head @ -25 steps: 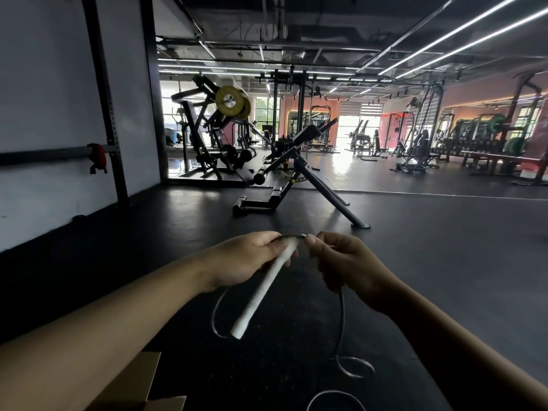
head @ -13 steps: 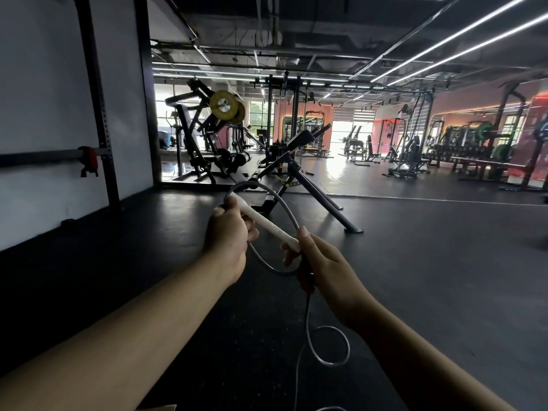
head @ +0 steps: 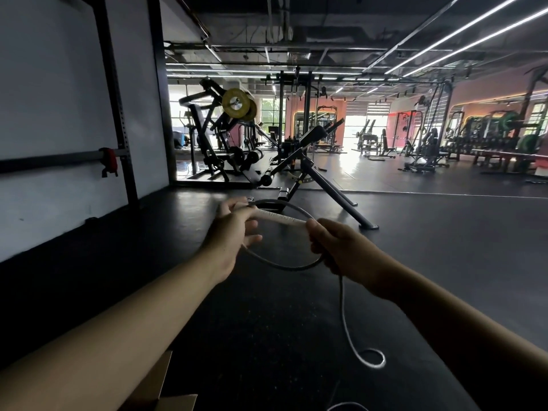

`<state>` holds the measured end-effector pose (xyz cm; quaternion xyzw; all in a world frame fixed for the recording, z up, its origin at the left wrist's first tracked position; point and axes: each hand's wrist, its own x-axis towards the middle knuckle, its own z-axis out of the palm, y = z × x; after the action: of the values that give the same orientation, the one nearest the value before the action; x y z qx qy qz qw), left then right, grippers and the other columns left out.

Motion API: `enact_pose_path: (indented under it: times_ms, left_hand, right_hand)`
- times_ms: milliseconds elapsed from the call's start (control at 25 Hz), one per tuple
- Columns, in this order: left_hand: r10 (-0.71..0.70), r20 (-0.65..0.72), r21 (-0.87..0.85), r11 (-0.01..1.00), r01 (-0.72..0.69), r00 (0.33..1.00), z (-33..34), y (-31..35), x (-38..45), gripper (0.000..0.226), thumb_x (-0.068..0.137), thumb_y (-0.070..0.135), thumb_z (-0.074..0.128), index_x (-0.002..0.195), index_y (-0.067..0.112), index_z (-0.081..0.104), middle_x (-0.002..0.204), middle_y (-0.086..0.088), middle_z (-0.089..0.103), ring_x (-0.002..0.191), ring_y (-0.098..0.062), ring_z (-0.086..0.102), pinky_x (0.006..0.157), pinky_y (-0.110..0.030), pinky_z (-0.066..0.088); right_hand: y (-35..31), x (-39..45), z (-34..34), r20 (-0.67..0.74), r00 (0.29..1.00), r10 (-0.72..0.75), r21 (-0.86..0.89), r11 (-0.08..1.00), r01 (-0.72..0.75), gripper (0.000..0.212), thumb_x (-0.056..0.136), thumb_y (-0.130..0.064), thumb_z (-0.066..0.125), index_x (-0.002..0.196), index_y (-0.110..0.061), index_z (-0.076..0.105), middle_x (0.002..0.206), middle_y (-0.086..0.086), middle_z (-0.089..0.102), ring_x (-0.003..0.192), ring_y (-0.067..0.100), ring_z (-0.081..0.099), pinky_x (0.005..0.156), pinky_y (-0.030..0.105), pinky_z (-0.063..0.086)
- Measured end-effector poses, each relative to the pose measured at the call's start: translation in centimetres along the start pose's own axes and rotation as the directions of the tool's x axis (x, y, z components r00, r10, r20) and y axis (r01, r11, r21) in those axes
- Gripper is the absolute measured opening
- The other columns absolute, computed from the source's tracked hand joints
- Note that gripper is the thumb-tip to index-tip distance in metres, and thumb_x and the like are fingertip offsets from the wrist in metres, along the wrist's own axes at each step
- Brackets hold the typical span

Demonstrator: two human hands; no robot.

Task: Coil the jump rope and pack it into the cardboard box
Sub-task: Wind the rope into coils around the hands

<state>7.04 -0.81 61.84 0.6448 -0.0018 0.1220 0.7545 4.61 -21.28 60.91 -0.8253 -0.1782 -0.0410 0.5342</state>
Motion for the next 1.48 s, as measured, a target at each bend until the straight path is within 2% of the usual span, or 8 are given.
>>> enact_pose_path:
  times_ms: [120,240,400,600,720,800,1040,1480]
  left_hand:
    - [0.320,0.229,0.644,0.659,-0.389,0.919,-2.0,1.2,0.3,0.051,0.088,0.034,0.070,0.135,0.029,0.050,0.142,-0.001,0.050,0.124,-0.020,0.050,0.099,-0.039,0.045]
    - [0.225,0.645,0.678,0.274,-0.683,0.730,-0.9,3.3,-0.3,0.027,0.100,0.038,0.054,0.124,0.030,0.060,0.123,-0.003,0.066,0.113,-0.025,0.060,0.092,-0.038,0.050]
    - [0.001,0.698,0.629,0.478,-0.613,0.716,1.8,4.0,-1.0,0.032,0.108,0.032,0.035,0.095,0.022,0.063,0.087,-0.003,0.072,0.075,-0.024,0.068,0.078,-0.035,0.053]
    - [-0.058,0.684,0.616,0.579,-0.533,0.727,1.4,3.3,-0.9,0.045,0.107,0.043,0.031,0.104,0.017,0.067,0.097,-0.007,0.071,0.086,-0.018,0.062,0.086,-0.042,0.051]
    - [0.009,0.595,0.459,0.817,-0.349,0.804,0.7,2.7,-0.8,0.043,0.105,0.049,0.034,0.094,0.017,0.060,0.070,0.008,0.052,0.064,-0.010,0.046,0.065,-0.033,0.042]
    - [0.031,0.525,0.085,0.992,-0.088,0.851,0.8,2.5,-1.0,0.039,0.105,0.046,0.036,0.094,0.014,0.055,0.065,0.008,0.041,0.058,-0.008,0.035,0.059,-0.025,0.032]
    - [0.110,0.084,-0.524,0.850,-0.050,0.990,5.1,2.3,-0.5,0.035,0.107,0.041,0.035,0.082,0.019,0.048,0.051,0.011,0.036,0.043,-0.005,0.031,0.051,-0.023,0.028]
    - [0.137,-0.034,-0.309,0.941,-0.140,0.990,5.0,0.2,-2.3,0.022,0.107,0.027,0.044,0.104,0.009,0.056,0.093,-0.004,0.064,0.082,-0.020,0.069,0.095,-0.049,0.056]
  right_hand:
    - [-1.3,0.2,-1.6,0.129,0.991,-0.021,-0.144,0.989,0.039,0.032,0.104,-0.045,0.044,0.083,-0.025,0.056,0.081,-0.001,0.054,0.053,0.002,0.043,0.047,0.016,0.036]
    - [-3.1,0.5,-1.9,0.200,0.979,-0.027,-0.284,0.955,0.084,0.028,0.105,-0.039,0.045,0.084,-0.024,0.058,0.080,0.000,0.053,0.048,-0.004,0.044,0.046,0.011,0.037]
    - [-4.8,0.7,-2.4,0.260,0.966,-0.007,-0.393,0.913,0.113,0.029,0.104,-0.040,0.046,0.092,-0.020,0.063,0.078,-0.003,0.052,0.050,-0.001,0.041,0.046,0.013,0.036]
    - [-5.0,0.0,-2.8,0.251,0.965,-0.073,-0.459,0.869,0.185,0.039,0.093,-0.056,0.052,0.086,-0.021,0.069,0.070,-0.002,0.056,0.053,0.002,0.047,0.051,0.017,0.041]
    - [-3.4,-0.5,-3.8,0.093,0.995,-0.025,-0.122,0.992,0.036,0.069,0.091,-0.069,0.044,0.092,-0.005,0.070,0.072,0.011,0.059,0.063,0.021,0.058,0.064,0.036,0.052]
    - [-1.5,-1.0,-4.3,0.043,0.998,0.038,0.132,0.990,-0.044,0.077,0.095,-0.073,0.037,0.101,-0.003,0.068,0.077,0.011,0.060,0.071,0.028,0.058,0.075,0.046,0.053]
    - [1.2,-2.4,1.0,0.074,0.997,0.025,0.293,0.955,-0.046,0.073,0.076,-0.086,0.043,0.128,-0.038,0.059,0.100,0.010,0.073,0.075,0.023,0.056,0.070,0.041,0.047]
    - [-0.8,1.0,1.9,-0.147,0.982,0.119,0.424,0.904,-0.046,0.033,0.101,-0.039,0.057,0.112,-0.008,0.060,0.070,0.002,0.048,0.044,0.009,0.036,0.044,0.025,0.028]
